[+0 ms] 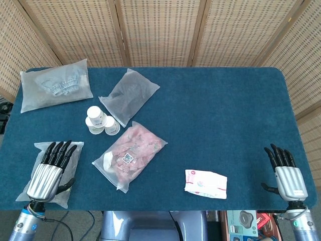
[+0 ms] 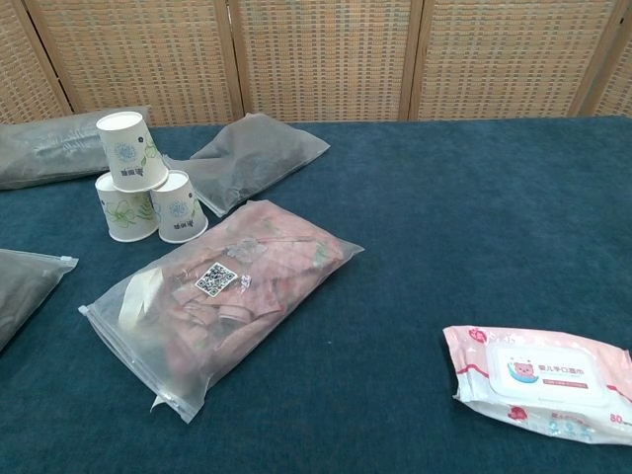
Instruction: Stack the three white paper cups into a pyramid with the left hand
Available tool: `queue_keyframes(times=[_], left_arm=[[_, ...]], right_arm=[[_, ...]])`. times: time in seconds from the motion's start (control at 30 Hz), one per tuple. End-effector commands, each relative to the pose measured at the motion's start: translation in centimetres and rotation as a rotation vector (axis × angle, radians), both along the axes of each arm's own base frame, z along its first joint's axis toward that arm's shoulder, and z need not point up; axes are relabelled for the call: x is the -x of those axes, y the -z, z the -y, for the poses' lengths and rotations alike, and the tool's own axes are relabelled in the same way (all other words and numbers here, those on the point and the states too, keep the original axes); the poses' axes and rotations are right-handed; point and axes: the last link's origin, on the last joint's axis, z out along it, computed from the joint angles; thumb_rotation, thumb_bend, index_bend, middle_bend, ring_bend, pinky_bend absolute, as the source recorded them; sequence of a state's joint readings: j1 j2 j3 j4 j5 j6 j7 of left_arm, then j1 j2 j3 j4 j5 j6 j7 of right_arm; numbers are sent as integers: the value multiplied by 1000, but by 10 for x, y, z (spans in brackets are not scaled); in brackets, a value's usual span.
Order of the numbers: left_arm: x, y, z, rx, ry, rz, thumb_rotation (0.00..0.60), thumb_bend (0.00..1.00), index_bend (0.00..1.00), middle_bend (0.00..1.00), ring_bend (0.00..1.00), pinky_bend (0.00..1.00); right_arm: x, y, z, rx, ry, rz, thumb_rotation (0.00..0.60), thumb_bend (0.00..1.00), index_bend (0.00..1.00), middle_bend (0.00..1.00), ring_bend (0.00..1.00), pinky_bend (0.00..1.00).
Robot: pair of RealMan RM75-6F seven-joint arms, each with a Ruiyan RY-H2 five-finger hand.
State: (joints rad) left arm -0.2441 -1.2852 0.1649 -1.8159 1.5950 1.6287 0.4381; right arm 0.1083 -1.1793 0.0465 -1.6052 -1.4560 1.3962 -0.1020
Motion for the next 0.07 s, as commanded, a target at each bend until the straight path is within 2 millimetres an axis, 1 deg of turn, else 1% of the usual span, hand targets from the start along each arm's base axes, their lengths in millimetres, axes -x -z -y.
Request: queue_keyframes(times=[0.03, 0.07], left_arm=[[15, 7, 12, -32, -30, -14, 600, 218, 0, 0, 0, 0], [19, 8, 13, -39, -31, -33, 600, 218, 0, 0, 0, 0]], right_arm=[[-1, 2, 0, -8, -5, -3, 600, 127, 0, 0, 0, 0], [-1, 3, 0, -12, -6, -3, 600, 127, 0, 0, 0, 0]])
